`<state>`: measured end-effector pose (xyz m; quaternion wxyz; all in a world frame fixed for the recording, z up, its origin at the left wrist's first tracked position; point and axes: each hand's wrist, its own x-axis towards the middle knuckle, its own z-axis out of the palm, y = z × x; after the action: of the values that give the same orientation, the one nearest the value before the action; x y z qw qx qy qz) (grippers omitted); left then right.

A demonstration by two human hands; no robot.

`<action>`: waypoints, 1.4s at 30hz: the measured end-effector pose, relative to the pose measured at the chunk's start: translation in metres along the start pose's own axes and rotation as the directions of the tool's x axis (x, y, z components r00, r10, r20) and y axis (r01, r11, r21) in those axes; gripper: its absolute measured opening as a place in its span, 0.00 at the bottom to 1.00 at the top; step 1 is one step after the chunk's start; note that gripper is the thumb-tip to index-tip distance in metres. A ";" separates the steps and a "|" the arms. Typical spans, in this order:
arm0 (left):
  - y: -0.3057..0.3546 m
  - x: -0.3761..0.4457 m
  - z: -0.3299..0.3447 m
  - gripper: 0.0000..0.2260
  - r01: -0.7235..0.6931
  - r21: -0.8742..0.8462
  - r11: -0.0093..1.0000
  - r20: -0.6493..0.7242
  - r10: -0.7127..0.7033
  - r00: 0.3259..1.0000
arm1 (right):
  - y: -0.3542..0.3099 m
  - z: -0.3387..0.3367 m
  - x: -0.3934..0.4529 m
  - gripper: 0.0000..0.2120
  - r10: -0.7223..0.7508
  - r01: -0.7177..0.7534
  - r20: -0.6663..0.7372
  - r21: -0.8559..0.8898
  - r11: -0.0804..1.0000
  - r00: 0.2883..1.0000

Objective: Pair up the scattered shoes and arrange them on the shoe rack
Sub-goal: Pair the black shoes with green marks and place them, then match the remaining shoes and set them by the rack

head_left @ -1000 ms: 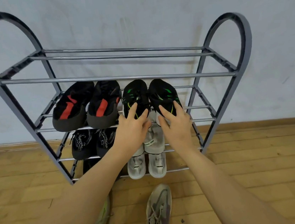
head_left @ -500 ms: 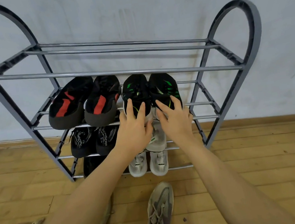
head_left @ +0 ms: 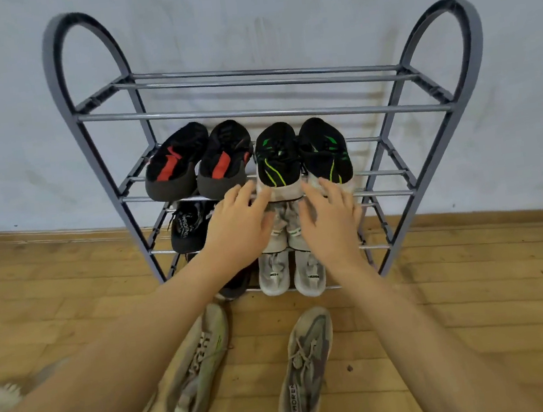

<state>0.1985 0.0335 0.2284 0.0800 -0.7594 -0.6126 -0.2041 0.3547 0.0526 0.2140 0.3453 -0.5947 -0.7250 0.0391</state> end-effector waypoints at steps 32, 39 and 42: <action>-0.178 -0.213 0.239 0.25 0.423 -0.043 0.905 0.548 -0.333 0.768 | 0.007 0.310 -0.166 0.28 0.053 0.069 0.750 -0.131 0.989 0.659; -0.168 -0.221 0.222 0.25 0.463 -0.203 0.863 0.462 -0.333 0.822 | -0.004 0.291 -0.177 0.28 -0.008 -0.167 0.696 0.184 0.969 0.718; -0.157 -0.221 0.211 0.27 0.424 -0.255 0.869 0.425 -0.293 0.856 | -0.003 0.275 -0.180 0.29 -0.004 -0.288 0.707 0.293 0.912 0.707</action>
<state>0.0558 -0.0489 -0.0729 -0.2100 -0.6564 -0.7043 -0.1702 0.2117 -0.0107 -0.0750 0.1534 -0.5122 -0.7296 0.4265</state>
